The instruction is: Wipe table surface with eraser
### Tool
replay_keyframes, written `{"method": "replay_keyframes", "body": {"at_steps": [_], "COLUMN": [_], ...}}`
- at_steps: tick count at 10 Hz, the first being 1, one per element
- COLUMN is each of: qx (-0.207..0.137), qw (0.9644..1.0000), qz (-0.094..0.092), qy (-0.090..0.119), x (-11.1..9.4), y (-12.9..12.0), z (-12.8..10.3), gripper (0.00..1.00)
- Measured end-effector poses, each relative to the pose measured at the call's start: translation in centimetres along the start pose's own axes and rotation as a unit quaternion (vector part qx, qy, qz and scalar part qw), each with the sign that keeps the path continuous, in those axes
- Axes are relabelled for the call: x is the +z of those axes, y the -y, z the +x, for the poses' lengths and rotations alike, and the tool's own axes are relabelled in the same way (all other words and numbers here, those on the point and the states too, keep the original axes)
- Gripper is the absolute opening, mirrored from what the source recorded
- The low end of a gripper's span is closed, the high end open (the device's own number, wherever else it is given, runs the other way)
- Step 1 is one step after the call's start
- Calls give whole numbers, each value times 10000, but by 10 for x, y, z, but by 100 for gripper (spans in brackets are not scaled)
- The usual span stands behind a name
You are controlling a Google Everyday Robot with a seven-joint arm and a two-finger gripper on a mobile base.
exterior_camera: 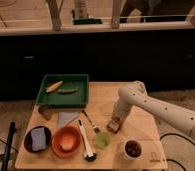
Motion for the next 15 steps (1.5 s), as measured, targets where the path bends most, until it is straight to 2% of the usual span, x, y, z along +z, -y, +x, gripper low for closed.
{"method": "replay_keyframes", "body": {"at_steps": [2,4,7,9,12,15], "qx": [227,397,434,324,84,-39], "qw": [9996,9986,9980,9986,9997,10000], "qz": [-95,-184,-180,-170,-38,47], "qy": [-151,-297,-417,-381,-224,-57], "x": [-7,-10,-8,-3,4,8], "y": [-21,-32,-21,-10,10,14], "z": [10,23,42,43,36,29], "gripper": [0,0,0,0,0,0]}}
